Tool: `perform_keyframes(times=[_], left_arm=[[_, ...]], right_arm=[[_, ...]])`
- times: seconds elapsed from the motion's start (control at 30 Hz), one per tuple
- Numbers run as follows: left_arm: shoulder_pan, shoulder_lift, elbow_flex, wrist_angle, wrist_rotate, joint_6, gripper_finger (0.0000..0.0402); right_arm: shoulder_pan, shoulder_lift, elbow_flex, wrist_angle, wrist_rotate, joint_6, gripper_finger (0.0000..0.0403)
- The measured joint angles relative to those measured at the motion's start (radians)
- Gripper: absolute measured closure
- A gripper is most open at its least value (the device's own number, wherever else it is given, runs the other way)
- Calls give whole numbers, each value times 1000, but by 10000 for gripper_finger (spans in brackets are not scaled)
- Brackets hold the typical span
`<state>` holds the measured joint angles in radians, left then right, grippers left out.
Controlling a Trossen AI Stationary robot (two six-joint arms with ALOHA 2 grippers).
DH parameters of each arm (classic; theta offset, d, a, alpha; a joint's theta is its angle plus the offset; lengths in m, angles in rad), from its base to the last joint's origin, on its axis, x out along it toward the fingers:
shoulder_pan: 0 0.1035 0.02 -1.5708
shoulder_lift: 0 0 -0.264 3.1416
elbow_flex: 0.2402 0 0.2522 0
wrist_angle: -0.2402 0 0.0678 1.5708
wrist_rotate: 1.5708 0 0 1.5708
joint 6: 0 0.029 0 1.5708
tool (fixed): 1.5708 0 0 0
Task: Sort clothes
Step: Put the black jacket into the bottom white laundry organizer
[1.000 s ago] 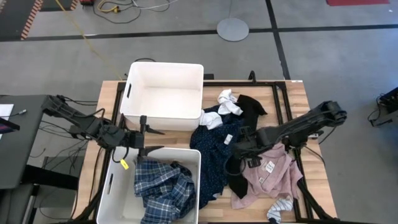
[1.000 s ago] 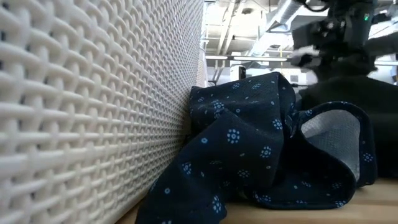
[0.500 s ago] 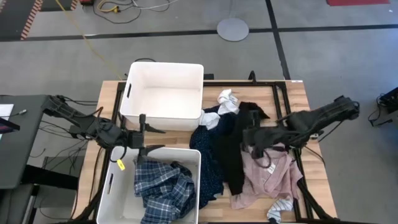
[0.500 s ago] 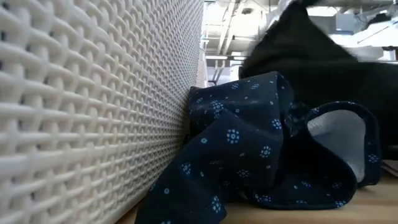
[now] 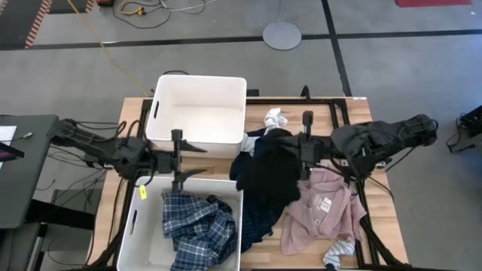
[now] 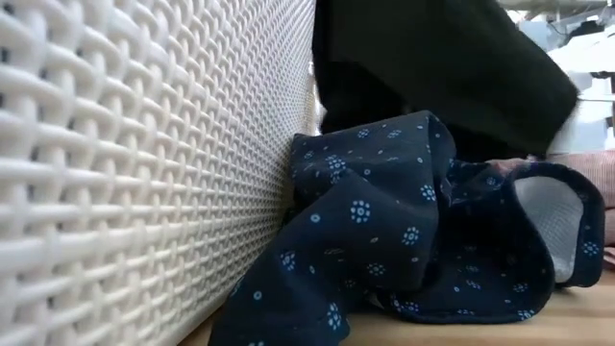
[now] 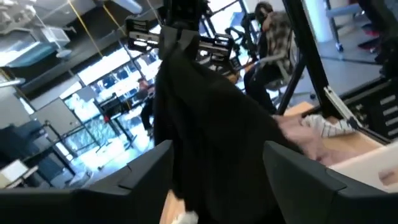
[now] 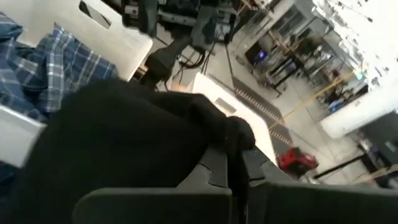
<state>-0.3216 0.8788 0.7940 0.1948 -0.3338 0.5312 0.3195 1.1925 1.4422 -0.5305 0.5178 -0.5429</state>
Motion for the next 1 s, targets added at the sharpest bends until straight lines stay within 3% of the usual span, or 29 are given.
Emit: perform_keyframes(times=[0.2,0.43,0.67,1.0], left_arm=[[105,111,6,164,156,-27,96],[209,265,103,162,325,-159,52],[251,399,213,175,326,-178,28],[318,575,351,161,360,-199,33]], right_arm=[[-55,67,69,16,-46,-79,402],[-67,144,185,18,-50,-170,401],[-74,212,268,14,-110,-228,401],[-67,305,387,4,-199,-296,401]])
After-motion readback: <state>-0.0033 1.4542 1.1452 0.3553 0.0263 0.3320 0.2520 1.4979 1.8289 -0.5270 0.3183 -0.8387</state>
